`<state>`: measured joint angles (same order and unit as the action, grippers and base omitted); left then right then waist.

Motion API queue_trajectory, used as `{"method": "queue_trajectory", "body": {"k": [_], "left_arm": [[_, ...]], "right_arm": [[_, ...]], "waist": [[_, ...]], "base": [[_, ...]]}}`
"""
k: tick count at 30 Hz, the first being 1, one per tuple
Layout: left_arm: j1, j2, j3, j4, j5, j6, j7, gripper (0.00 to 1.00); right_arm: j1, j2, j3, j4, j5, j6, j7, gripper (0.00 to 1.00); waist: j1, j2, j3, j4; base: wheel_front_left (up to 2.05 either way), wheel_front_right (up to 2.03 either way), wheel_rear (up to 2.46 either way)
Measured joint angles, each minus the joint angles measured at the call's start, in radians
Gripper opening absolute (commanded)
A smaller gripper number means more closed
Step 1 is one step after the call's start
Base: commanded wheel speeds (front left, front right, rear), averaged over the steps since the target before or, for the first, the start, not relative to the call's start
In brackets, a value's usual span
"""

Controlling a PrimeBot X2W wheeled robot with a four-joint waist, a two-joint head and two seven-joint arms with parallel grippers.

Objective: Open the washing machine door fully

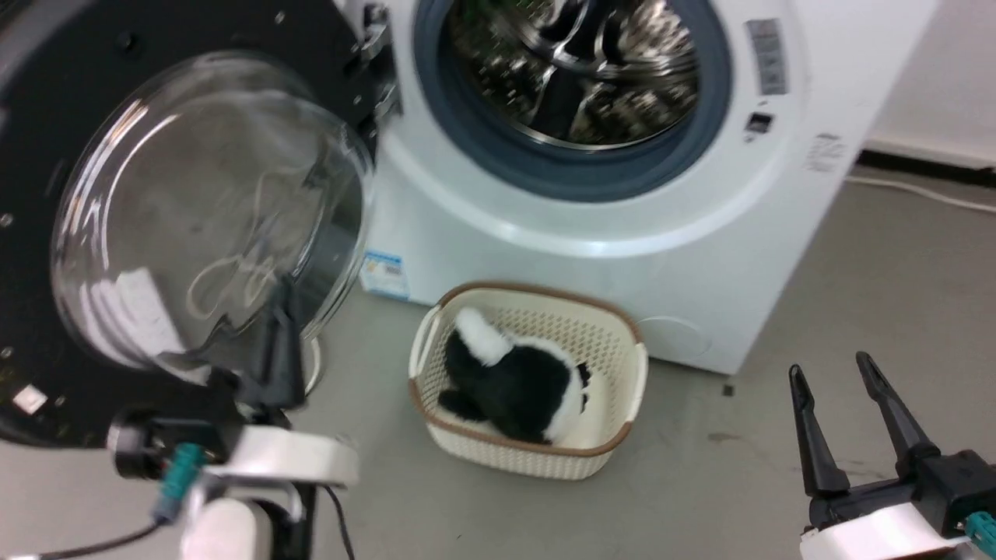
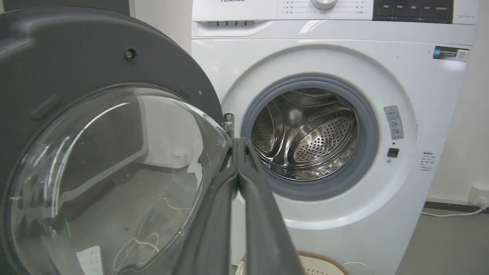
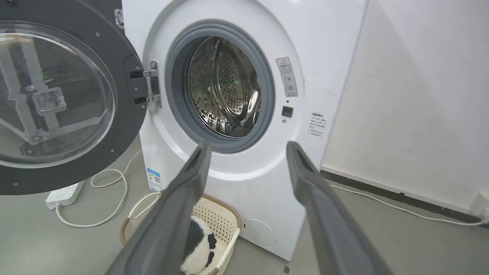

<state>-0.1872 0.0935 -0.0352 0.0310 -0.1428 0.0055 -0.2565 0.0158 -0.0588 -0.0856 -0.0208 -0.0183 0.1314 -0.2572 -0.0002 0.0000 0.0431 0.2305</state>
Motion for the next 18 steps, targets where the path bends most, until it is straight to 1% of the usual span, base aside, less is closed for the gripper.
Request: {"method": "queue_trajectory", "body": {"k": [3,6,8,9,10,11,15,18], "left_arm": [[0.042,-0.016,-0.027,0.028,0.002,-0.004,0.0,0.0],[0.066,-0.02,-0.046,0.041,0.014,-0.004,0.0,0.0],[0.089,-0.024,-0.049,0.048,0.016,0.01,0.0,0.0],[0.103,-0.027,-0.049,0.049,0.016,0.016,0.0,0.41],[0.118,-0.029,-0.05,0.05,0.016,0.024,0.0,0.97],[0.134,-0.032,-0.053,0.051,0.016,0.03,0.0,1.0],[0.189,-0.04,-0.079,0.053,0.015,0.046,0.0,1.0],[0.216,-0.043,-0.099,0.06,0.009,0.048,0.0,1.0]], "right_arm": [[0.002,0.002,0.007,0.002,0.0,0.0,0.0,1.0],[0.003,0.003,0.013,0.002,0.006,0.0,0.0,1.0],[0.01,0.003,0.025,0.002,0.011,0.0,0.0,1.0],[0.017,0.003,0.031,0.003,0.011,0.0,0.0,1.0],[0.023,0.004,0.035,0.005,0.011,0.0,0.0,1.0],[0.027,0.004,0.037,0.007,0.012,0.0,0.0,1.0],[0.042,0.004,0.037,0.01,0.029,0.0,0.0,1.0],[0.051,0.004,0.037,0.011,0.038,0.0,0.0,1.0]], "waist": [[0.0,0.0,-0.028,-0.042],[0.0,0.0,-0.048,-0.086],[0.0001,0.0,-0.057,-0.114],[0.0001,0.0,-0.061,-0.127],[0.0001,0.0,-0.065,-0.14],[0.0001,0.0,-0.069,-0.152],[0.0001,0.0,-0.078,-0.191],[0.0001,0.0,-0.082,-0.209]], "base": [[0.0,0.0,0.0],[0.0,0.0,0.0],[0.0,0.0,0.0],[0.0,0.0,0.0],[0.0,0.0,0.0],[0.0,0.0,0.0],[0.0,0.0,0.0],[0.0,0.0,0.0]]}}
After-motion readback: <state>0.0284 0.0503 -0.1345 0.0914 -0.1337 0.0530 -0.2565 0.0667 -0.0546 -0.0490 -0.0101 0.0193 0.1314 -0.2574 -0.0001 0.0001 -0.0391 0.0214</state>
